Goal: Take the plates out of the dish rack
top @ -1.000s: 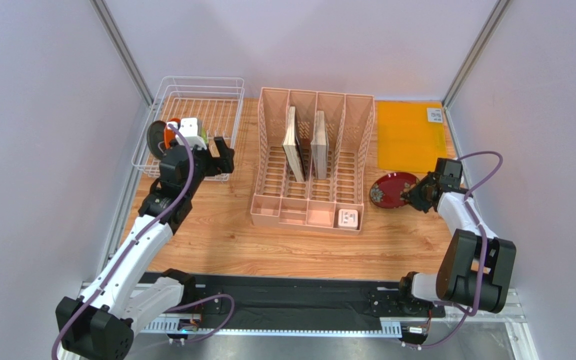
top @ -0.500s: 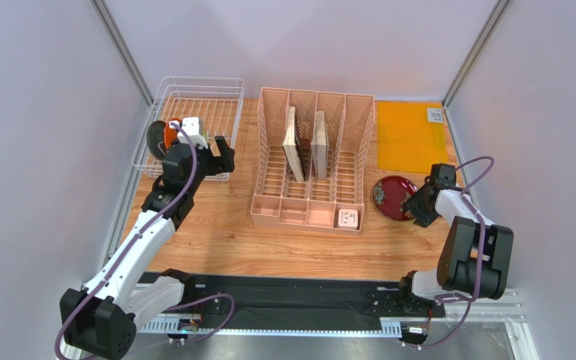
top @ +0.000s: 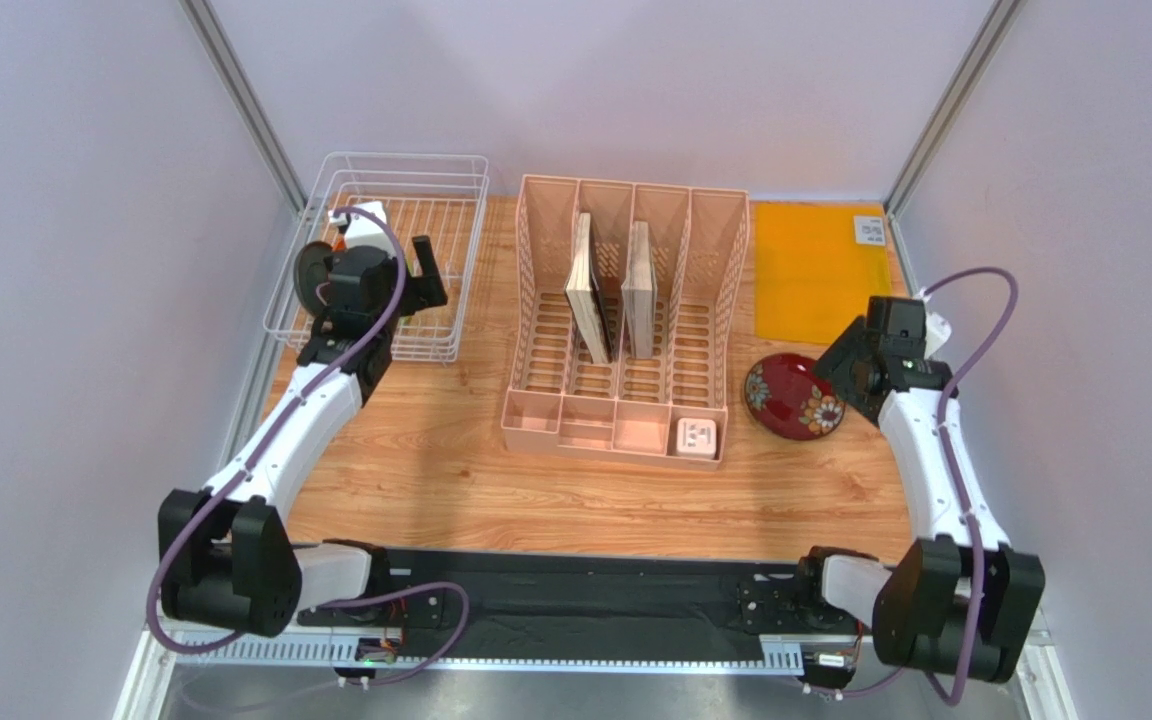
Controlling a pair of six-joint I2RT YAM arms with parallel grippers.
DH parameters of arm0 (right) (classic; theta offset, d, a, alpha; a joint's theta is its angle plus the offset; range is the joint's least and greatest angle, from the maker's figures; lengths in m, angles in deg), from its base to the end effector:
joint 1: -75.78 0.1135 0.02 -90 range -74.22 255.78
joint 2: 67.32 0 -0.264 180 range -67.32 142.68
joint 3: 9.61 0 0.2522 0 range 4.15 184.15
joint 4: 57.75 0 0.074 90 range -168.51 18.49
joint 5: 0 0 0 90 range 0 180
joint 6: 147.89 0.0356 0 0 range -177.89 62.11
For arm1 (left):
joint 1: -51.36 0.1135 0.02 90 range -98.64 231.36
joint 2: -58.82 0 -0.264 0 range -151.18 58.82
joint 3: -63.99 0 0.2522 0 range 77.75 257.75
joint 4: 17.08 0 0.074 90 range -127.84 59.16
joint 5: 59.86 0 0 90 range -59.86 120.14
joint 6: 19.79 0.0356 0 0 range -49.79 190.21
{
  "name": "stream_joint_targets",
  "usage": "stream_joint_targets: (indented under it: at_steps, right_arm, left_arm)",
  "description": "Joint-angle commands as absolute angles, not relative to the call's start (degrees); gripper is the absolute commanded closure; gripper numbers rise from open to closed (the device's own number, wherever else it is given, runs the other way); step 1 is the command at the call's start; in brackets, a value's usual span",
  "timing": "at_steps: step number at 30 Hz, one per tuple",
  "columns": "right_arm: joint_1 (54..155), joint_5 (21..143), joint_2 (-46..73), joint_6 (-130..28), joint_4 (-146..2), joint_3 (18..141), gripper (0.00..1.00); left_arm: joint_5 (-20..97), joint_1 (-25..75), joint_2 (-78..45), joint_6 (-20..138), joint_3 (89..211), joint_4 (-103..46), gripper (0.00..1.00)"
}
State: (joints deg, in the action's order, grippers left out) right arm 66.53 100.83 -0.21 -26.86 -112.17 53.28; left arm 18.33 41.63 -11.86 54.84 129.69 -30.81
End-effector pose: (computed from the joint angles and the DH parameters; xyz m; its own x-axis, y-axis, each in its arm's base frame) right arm 0.2215 -0.0429 0.2451 -0.5911 0.6092 -0.5286 0.6524 0.7465 0.1308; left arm 0.2841 -0.0413 0.3058 -0.2981 -0.2121 -0.9307 -0.1085 0.9762 -0.1877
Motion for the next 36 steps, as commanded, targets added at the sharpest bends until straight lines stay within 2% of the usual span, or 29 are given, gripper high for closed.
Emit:
stream_joint_targets:
  at_steps: [1,7,19,28,31,36]
  right_arm:
    - [66.82,101.07,-3.95,-28.97,-112.72,61.18,0.27]
    - [66.82,98.26,-4.56,-31.43,-113.87,66.37,0.26]
    - [66.82,95.45,-2.28,-32.05,-112.82,67.26,0.26]
    - [66.82,94.65,-1.14,-32.4,-112.29,67.08,0.26]
    - [66.82,94.74,-0.87,-32.57,-112.29,66.73,0.26]
    - [66.82,94.65,0.0,-32.49,-112.03,66.55,0.26]
  left_arm:
    - [13.1,42.48,-16.57,59.31,135.31,-26.27,0.0]
    - [13.0,46.52,-24.66,58.18,139.53,-26.53,0.02]
    - [17.13,51.01,-32.93,54.92,142.35,-25.66,0.05]
    - [15.55,51.01,-39.18,53.08,145.95,-27.33,0.13]
    - [15.2,51.1,-39.18,52.81,145.34,-26.8,0.21]
    - [15.11,51.01,-38.74,52.46,144.46,-27.41,0.23]
